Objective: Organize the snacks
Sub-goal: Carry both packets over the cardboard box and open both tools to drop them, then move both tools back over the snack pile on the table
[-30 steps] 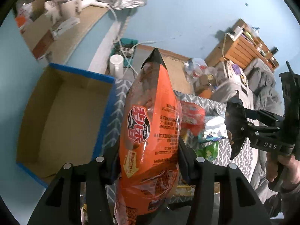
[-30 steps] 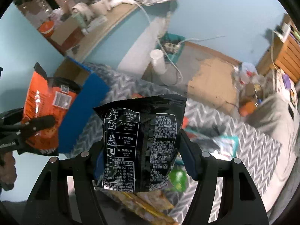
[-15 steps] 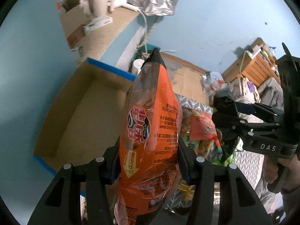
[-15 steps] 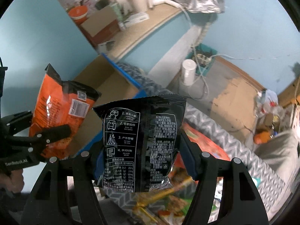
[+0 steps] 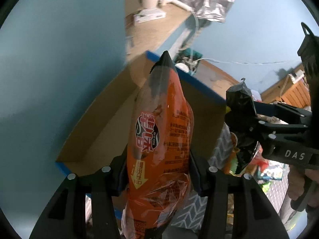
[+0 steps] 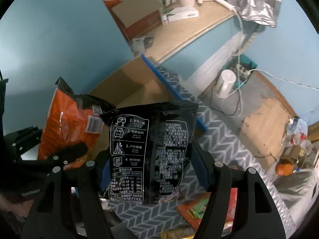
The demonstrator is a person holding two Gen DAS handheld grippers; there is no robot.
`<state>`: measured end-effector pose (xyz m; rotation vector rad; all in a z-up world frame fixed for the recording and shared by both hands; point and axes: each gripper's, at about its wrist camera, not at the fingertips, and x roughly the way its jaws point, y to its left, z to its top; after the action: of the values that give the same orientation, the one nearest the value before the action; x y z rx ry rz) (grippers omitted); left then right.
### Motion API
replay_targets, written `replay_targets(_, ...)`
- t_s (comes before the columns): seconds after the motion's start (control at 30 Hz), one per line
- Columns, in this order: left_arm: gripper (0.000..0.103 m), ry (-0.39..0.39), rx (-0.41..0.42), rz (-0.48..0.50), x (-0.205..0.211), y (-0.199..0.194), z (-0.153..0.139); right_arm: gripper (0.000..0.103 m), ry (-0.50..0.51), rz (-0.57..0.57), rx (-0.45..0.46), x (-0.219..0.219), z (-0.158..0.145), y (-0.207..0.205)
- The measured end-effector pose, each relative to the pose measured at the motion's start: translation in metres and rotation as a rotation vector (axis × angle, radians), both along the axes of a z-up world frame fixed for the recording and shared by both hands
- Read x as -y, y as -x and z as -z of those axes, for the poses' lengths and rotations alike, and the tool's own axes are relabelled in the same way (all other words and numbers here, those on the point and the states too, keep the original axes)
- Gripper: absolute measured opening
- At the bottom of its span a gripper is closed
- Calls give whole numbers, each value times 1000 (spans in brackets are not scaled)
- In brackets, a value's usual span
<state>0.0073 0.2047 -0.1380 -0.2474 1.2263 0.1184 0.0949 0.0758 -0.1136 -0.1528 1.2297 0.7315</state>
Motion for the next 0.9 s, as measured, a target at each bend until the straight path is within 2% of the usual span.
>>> replay_targets(0.3,53,9,-42,-106,-30,-4,24,68,27,-47,-74,-39,27,-14)
replay_targets(0.47,56,-24,-56,-136,-40,0,28,72,26,-58,-81,-48,30,-13)
replay_targets(0.53,58,-33,-55,-140,-41,2,27,81,33,-55,-66,-49,28,-12)
replay_targets(0.6,66,-45,-56,-142,-43,2,26,82,32,-50,-51,-47,25,-11)
replay_targets(0.9,67,-51,-35,-105,-36,5,9,82,10,20,-51,-21,15,-17)
